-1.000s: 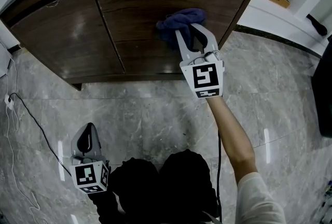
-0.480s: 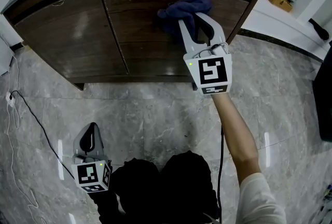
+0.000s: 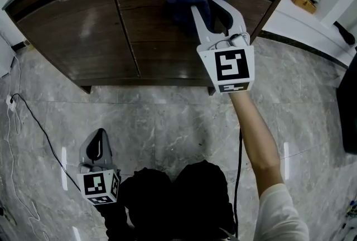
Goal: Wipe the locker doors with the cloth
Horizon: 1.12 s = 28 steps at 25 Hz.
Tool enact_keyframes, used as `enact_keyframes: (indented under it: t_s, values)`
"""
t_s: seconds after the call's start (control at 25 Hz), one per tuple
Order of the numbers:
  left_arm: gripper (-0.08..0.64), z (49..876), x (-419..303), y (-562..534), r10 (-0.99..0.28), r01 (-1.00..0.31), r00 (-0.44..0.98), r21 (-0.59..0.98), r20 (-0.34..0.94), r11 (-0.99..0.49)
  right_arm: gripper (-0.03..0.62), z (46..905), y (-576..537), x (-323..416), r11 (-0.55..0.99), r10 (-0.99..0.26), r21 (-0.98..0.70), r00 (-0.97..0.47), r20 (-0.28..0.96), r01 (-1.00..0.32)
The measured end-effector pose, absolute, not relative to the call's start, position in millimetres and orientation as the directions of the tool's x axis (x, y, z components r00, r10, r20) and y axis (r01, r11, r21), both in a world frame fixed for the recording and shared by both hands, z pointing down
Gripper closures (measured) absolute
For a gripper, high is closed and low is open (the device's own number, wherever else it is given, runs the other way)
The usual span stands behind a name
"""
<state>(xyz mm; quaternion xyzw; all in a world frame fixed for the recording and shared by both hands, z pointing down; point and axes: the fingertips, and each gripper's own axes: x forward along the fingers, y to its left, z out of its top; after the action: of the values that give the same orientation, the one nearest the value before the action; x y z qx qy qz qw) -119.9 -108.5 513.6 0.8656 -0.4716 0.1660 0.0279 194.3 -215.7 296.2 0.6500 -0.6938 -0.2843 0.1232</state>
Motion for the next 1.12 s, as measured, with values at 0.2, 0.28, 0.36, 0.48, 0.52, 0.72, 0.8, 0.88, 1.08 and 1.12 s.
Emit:
enact_keyframes:
  t_s: [0.2, 0.28, 0.36, 0.48, 0.52, 0.72, 0.8, 0.88, 1.08, 1.12]
  values:
    - [0.559, 515, -119, -108, -0.806, -0.826, 0.5, -0.105, 0.316, -0.553, 0.495, 293, -217, 192, -0.006, -0.969, 0.539, -0.129, -0.213, -0.842]
    - [0.56, 515, -119, -108, -0.806, -0.826, 0.501, -0.104, 0.315, -0.554, 0.495, 294, -217, 192, -0.006, -0.967, 0.533, -0.131, -0.219, -0.846]
    - [0.56, 515, -119, -108, -0.806, -0.826, 0.501, -0.104, 0.315, -0.554, 0.495, 297, -217, 191, -0.004, -0.966, 0.532, -0.134, -0.221, -0.847]
    - [0.56, 515, -120, -108, -0.806, -0.825, 0.502, -0.105, 0.315, -0.555, 0.495, 305, -219, 186, 0.008, -0.967, 0.537, -0.143, -0.209, -0.843]
    - [0.56, 515, -120, -108, -0.806, -0.826, 0.501, -0.105, 0.315, -0.555, 0.495, 309, -220, 184, 0.014, -0.968, 0.54, -0.146, -0.203, -0.842]
    - [0.56, 516, -124, -108, -0.809, -0.828, 0.496, -0.106, 0.317, -0.55, 0.495, 334, -225, 173, 0.043, -0.973, 0.551, -0.161, -0.167, -0.833]
    - [0.558, 516, -125, -109, -0.809, -0.83, 0.493, -0.107, 0.318, -0.548, 0.495, 346, -226, 170, 0.057, -0.975, 0.551, -0.165, -0.149, -0.832]
    - [0.56, 517, -127, -109, -0.811, -0.831, 0.491, -0.107, 0.319, -0.545, 0.497, 358, -227, 167, 0.07, -0.977, 0.551, -0.169, -0.132, -0.832]
    - [0.56, 519, -129, -110, -0.812, -0.833, 0.488, -0.106, 0.32, -0.543, 0.497, 389, -230, 161, 0.101, -0.981, 0.543, -0.176, -0.087, -0.834]
    - [0.56, 519, -129, -110, -0.812, -0.833, 0.488, -0.106, 0.32, -0.543, 0.497, 395, -231, 160, 0.107, -0.981, 0.54, -0.176, -0.078, -0.835]
